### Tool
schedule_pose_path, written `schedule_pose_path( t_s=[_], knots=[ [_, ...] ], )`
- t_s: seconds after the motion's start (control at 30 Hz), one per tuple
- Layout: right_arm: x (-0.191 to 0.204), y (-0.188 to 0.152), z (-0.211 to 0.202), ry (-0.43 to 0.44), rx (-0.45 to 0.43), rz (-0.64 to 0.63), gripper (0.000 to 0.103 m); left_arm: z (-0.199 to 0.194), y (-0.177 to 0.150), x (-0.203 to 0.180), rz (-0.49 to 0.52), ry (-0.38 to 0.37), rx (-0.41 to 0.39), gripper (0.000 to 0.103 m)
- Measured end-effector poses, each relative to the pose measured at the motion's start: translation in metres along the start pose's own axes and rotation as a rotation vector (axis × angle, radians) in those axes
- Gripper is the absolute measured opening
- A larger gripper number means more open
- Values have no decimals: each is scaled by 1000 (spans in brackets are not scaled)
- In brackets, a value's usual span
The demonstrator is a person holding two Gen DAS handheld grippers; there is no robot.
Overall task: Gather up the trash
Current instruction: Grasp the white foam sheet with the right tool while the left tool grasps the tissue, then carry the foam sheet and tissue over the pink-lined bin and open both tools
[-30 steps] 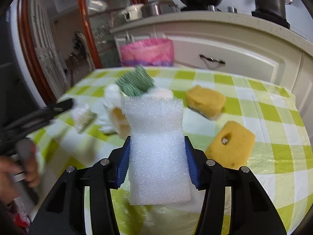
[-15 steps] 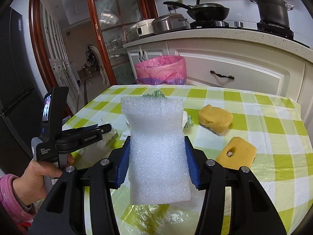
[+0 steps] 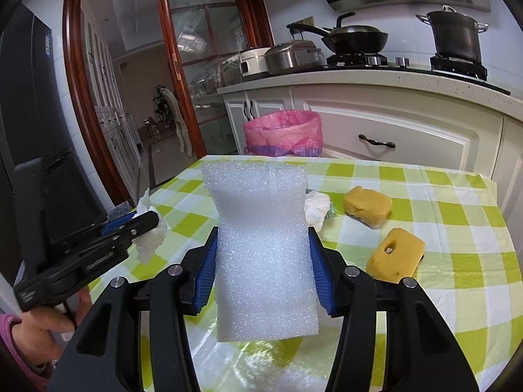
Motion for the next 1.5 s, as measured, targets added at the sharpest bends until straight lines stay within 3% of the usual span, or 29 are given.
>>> schedule_pose_path(
  t_s=[0.33, 0.7, 1.13, 1.5],
  knots=[
    [17, -6, -31, 9, -46, -27, 50, -67, 3, -31, 90, -9, -144, 30],
    [33, -6, -52, 26, -87, -55, 50, -90, 10, -32, 68, -17, -205, 30],
    [37, 11, -27, 34, -71, -62, 50, -67, 15, -21, 47, -14, -195, 30],
    [40, 56, 17, 58, -76, -98, 50, -27, 60, 7, 32, -32, -215, 30]
  ],
)
Point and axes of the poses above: each gripper's, at about its wrist camera, not at the fingertips, and z roughly the way its jaws point, x to its left, y to its top, the point moved 4 cm from there along z, roughly the way its jaws point, and after that the axes turned 12 degrees about z, right-handed, at the moved point
